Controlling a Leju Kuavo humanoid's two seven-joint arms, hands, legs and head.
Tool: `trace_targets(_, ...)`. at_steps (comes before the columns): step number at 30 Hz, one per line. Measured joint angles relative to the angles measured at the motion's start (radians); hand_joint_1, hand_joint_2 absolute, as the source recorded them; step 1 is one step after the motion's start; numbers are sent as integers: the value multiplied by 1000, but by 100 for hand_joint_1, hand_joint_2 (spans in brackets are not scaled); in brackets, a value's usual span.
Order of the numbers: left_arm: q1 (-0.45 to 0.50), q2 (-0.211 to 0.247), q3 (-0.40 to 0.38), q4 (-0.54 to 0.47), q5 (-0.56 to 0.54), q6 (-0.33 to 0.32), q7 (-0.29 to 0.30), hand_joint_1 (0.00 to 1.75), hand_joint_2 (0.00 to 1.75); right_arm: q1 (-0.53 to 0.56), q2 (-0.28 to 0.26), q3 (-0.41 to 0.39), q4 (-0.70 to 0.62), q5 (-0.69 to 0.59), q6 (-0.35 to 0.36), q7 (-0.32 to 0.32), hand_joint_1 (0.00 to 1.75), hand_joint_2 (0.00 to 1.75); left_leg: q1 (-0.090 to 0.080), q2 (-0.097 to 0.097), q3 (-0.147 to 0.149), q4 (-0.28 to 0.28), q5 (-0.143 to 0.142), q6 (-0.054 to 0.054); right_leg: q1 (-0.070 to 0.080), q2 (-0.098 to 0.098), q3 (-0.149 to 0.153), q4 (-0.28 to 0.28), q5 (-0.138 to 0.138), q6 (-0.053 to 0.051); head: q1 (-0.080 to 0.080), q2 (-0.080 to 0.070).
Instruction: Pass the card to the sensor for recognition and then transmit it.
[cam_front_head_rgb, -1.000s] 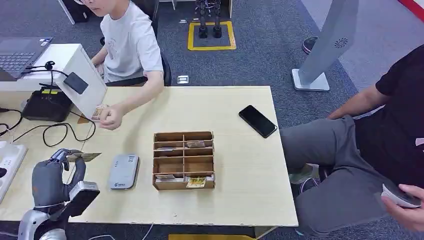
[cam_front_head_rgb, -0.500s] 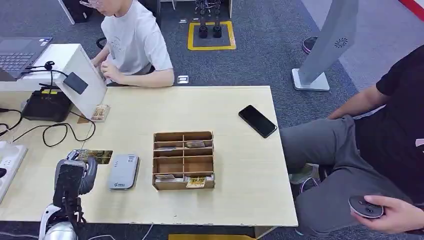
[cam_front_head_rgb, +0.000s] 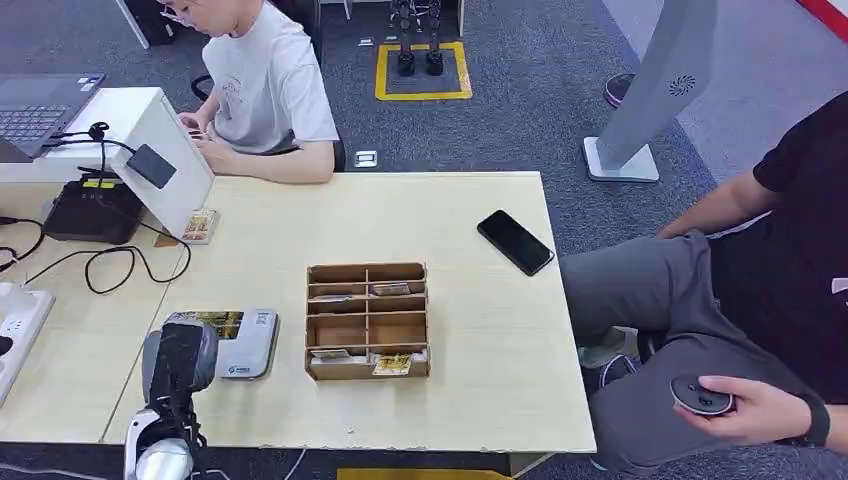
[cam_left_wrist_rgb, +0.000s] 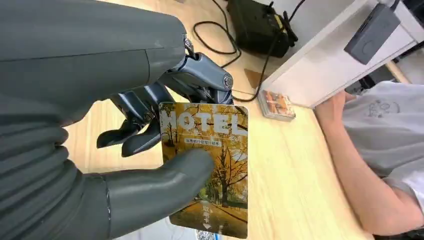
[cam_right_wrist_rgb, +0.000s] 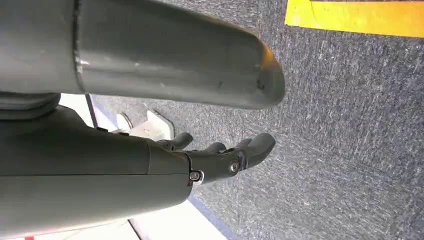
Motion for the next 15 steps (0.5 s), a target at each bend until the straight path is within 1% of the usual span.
trace_targets(4,-10,-16,-18,36,5,2,0,175,175,0,0,0,0,3,0,5,0,0,0,0,0,0,0,0,0,0,0,0,0,0,0,0)
trace_targets(10,-21,-40,-43,69,64,-2,-13,175,175,0,0,0,0,3,0,7,0,0,0,0,0,0,0,0,0,0,0,0,0,0,0,0)
trace_targets(15,-39,-52,-68,100,14,45,-13,175,175,-1,0,0,0,7,2,7,0,0,0,0,0,0,0,0,0,0,0,0,0,0,0,0)
